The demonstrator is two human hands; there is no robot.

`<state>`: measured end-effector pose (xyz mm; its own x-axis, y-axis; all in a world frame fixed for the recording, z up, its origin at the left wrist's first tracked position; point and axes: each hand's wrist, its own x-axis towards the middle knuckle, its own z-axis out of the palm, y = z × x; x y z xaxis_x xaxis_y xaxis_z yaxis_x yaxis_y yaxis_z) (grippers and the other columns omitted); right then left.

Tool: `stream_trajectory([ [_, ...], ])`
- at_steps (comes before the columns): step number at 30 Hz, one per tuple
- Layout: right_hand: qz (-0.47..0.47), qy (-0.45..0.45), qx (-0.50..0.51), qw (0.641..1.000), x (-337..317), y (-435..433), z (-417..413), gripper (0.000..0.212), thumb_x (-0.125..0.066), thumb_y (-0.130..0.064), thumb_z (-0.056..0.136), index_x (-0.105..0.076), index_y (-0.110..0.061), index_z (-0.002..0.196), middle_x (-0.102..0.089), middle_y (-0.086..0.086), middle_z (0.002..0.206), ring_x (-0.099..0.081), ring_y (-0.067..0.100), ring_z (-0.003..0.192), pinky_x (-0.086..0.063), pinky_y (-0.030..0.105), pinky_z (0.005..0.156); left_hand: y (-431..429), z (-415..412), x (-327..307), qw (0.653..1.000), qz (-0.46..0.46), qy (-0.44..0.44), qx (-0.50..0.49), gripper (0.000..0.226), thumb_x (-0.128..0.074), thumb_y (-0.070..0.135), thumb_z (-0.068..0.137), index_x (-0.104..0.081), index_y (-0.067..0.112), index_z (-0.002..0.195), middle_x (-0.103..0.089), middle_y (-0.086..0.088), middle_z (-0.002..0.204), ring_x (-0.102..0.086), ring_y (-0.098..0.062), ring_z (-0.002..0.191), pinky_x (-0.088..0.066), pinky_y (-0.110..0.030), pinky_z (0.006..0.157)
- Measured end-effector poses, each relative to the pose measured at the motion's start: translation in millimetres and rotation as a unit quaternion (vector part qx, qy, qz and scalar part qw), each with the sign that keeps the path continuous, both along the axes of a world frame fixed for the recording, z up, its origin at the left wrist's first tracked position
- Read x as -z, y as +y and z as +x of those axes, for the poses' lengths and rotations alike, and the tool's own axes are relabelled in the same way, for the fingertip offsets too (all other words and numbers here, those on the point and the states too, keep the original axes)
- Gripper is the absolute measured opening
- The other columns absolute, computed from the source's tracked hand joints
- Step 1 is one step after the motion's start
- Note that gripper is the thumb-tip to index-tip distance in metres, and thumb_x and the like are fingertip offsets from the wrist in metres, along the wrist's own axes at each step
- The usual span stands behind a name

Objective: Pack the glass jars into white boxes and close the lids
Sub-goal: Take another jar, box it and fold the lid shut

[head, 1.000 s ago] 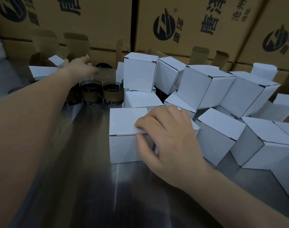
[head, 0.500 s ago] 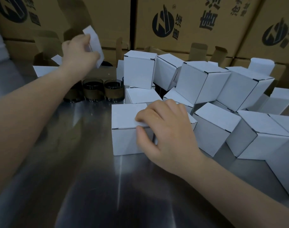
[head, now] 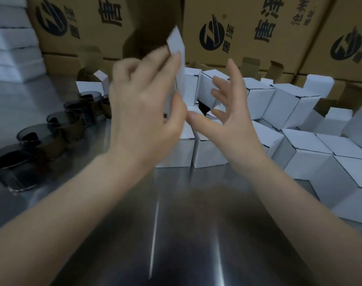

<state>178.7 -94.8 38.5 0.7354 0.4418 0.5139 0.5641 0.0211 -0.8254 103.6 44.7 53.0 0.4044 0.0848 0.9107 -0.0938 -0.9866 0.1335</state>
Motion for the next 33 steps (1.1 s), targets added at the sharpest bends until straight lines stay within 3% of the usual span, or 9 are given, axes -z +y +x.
stream_trajectory([
  [5,-0.02,-0.028,-0.021,0.999,-2,-20,-16,0.098,-0.076,-0.033,0.072,-0.023,-0.024,0.154,-0.05,-0.006,0.141,-0.049,0.003,0.129,-0.042,0.035,0.11,-41,-36,21,0.999,0.0,0.007,0.052,0.041,-0.048,0.015,0.091,-0.06,0.006,0.13,-0.059,-0.006,0.132,-0.054,-0.036,0.105,-0.04,-0.049,0.088],
  [9,-0.013,-0.041,-0.046,0.998,9,-36,-23,0.083,-0.072,-0.031,0.071,-0.038,-0.024,0.146,-0.055,-0.005,0.135,-0.055,0.015,0.123,-0.052,0.036,0.096,-56,-49,30,0.996,0.006,0.017,0.085,0.043,-0.049,0.017,0.09,-0.059,0.012,0.132,-0.059,-0.005,0.133,-0.054,-0.032,0.109,-0.041,-0.052,0.088],
  [14,-0.037,0.006,-0.043,0.998,31,-53,-18,0.087,-0.076,-0.024,0.067,-0.035,-0.025,0.144,-0.052,0.002,0.13,-0.055,0.018,0.117,-0.049,0.04,0.096,-39,-57,41,0.986,0.025,-0.007,0.166,0.041,-0.049,0.005,0.088,-0.059,0.01,0.128,-0.062,-0.013,0.124,-0.06,-0.034,0.108,-0.045,-0.049,0.09],
  [16,-0.092,0.009,-0.042,0.995,35,-56,-14,0.089,-0.073,-0.041,0.063,-0.036,-0.032,0.144,-0.05,-0.002,0.135,-0.053,0.015,0.121,-0.049,0.037,0.098,-17,-53,43,0.993,0.004,-0.006,0.12,0.034,-0.049,0.004,0.086,-0.067,0.003,0.116,-0.065,-0.015,0.116,-0.06,-0.033,0.105,-0.046,-0.044,0.089],
  [19,-0.157,-0.003,-0.036,0.987,42,-58,-9,0.084,-0.073,-0.039,0.068,-0.033,-0.041,0.142,-0.047,-0.016,0.136,-0.05,0.005,0.124,-0.05,0.03,0.099,25,-42,42,0.992,-0.071,0.084,-0.054,0.034,-0.051,0.013,0.085,-0.067,0.006,0.114,-0.06,-0.016,0.123,-0.05,-0.039,0.113,-0.04,-0.044,0.092],
  [23,-0.179,0.009,-0.045,0.983,44,-57,-8,0.074,-0.074,-0.036,0.069,-0.03,-0.061,0.124,-0.043,-0.032,0.126,-0.049,-0.011,0.116,-0.049,0.01,0.085,86,-26,43,0.914,-0.116,0.265,-0.283,0.053,-0.061,0.025,0.085,-0.05,0.006,0.133,-0.037,-0.023,0.147,-0.028,-0.045,0.135,-0.027,-0.06,0.107],
  [26,-0.184,0.015,-0.059,0.981,45,-57,-6,0.07,-0.073,-0.029,0.071,-0.034,-0.054,0.124,-0.044,-0.017,0.128,-0.05,-0.011,0.113,-0.045,0.006,0.087,121,-20,42,0.845,-0.144,0.355,-0.374,0.064,-0.06,0.041,0.087,-0.041,0.002,0.135,-0.025,-0.028,0.152,-0.017,-0.049,0.141,-0.018,-0.062,0.112],
  [29,-0.2,0.017,-0.071,0.977,46,-59,-4,0.071,-0.072,-0.03,0.069,-0.034,-0.048,0.127,-0.043,-0.014,0.126,-0.048,-0.01,0.112,-0.044,0.007,0.09,147,-17,40,0.794,-0.173,0.411,-0.413,0.062,-0.059,0.047,0.087,-0.043,0.003,0.129,-0.04,-0.029,0.14,-0.033,-0.05,0.132,-0.026,-0.059,0.109],
  [33,-0.2,0.026,-0.08,0.976,46,-60,-3,0.076,-0.073,-0.029,0.068,-0.034,-0.038,0.133,-0.044,-0.017,0.124,-0.048,-0.009,0.109,-0.047,0.011,0.088,159,-20,40,0.794,-0.173,0.423,-0.401,0.041,-0.065,0.033,0.085,-0.056,0.005,0.113,-0.056,-0.028,0.114,-0.052,-0.048,0.112,-0.04,-0.051,0.098],
])
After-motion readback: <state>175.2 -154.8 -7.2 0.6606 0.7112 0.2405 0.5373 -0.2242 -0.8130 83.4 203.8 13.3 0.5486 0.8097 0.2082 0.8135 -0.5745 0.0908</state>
